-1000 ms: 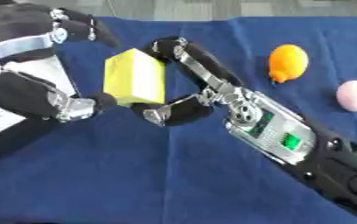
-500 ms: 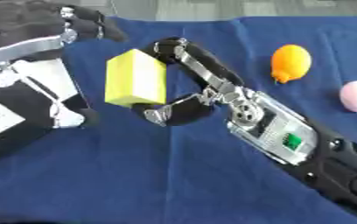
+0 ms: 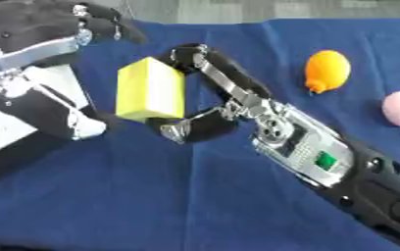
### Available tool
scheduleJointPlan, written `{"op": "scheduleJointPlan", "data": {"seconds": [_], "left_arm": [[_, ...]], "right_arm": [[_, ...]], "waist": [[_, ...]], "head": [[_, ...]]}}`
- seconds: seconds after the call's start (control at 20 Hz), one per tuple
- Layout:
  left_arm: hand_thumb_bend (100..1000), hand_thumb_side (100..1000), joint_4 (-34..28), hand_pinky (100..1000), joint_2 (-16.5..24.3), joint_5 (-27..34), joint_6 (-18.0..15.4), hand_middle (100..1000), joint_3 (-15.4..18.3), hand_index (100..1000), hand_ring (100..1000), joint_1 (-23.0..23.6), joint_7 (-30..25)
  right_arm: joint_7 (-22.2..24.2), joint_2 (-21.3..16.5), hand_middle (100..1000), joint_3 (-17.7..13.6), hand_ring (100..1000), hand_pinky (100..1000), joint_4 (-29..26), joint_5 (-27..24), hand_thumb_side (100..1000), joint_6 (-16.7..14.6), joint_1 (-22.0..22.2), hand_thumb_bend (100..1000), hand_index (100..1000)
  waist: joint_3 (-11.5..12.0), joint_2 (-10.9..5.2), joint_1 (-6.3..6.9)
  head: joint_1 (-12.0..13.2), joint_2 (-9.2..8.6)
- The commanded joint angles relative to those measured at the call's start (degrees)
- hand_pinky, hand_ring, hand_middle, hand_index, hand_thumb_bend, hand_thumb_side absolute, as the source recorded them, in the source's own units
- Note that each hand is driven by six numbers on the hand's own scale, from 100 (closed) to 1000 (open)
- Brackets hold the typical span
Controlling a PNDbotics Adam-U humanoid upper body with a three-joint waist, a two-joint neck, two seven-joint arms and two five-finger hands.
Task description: Pick up the objects with one hand, pass them to the other hand, and then place them into the box on the other side of the table.
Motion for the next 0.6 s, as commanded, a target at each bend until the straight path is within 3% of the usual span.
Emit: {"op": "scheduleJointPlan", "data": {"seconds": [0.05,0.3,0.6], "left_arm": [[420,311,-0.4,1000,0.3,0.3,1.0,869,0.2,935,935,-1.7,-0.4],[388,347,-0.4,1000,-0.7,1.4,3.1,869,-0.4,934,935,-2.7,-1.1],[354,453,-0.4,1000,-1.1,1.7,5.4,861,-1.0,922,931,-2.5,-1.6]], "right_arm": [[-0.4,-0.4,449,-0.5,597,730,-0.5,0.8,100,-0.3,-0.9,209,591],[-1.2,0.0,449,-0.2,598,728,-0.5,3.1,100,-0.2,-0.9,209,590],[-2.9,0.3,447,-0.7,596,724,-0.5,3.3,100,0.9,-1.2,210,590]], "waist": [[0.3,-1.33,0.91],[0.5,-1.17,1.0],[0.5,-1.08,1.05]], "head": [[0.1,-0.08],[0.1,-0.08],[0.1,-0.08]]}}
